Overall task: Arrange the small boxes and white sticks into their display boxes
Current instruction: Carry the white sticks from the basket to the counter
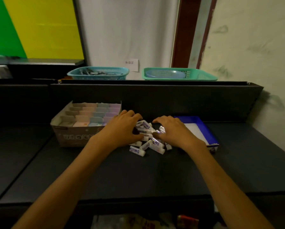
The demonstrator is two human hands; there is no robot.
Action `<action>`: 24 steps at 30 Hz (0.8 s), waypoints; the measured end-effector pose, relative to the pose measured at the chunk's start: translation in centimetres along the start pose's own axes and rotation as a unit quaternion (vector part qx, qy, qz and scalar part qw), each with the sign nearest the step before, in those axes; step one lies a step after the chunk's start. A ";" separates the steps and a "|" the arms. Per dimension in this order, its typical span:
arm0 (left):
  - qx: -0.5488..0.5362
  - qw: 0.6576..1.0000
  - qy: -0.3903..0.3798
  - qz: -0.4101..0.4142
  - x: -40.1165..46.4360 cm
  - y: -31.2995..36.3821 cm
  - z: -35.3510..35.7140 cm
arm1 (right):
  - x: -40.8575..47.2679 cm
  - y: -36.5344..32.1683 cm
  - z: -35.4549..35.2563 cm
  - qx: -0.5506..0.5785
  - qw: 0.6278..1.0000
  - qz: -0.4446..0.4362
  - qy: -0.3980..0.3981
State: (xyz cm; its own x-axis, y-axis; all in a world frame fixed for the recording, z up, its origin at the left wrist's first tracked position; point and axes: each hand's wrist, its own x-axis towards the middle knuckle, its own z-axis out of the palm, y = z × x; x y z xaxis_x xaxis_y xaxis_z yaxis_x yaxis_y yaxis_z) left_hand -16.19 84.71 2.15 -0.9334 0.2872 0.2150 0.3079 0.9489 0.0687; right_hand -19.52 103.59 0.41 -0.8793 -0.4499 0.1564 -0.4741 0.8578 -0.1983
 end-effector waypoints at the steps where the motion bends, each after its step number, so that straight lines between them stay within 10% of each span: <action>1: 0.004 1.000 0.001 -0.010 -0.8 -0.3 -0.5 | 0.0 -0.7 0.0 0.001 1.000 -0.011 0.005; 24: 0.095 0.937 -0.009 -0.337 -33.8 -29.4 -9.3 | 6.5 -41.6 7.3 0.025 0.946 -0.322 0.002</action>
State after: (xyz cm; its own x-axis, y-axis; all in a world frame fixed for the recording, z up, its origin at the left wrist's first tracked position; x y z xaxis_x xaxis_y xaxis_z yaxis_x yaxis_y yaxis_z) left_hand 8.03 45.91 1.95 -0.9078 -0.3840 0.1684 -0.3884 0.9215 0.0078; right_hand -5.85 63.20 2.65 -0.4066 -0.8746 0.2640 -0.9135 0.3926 -0.1064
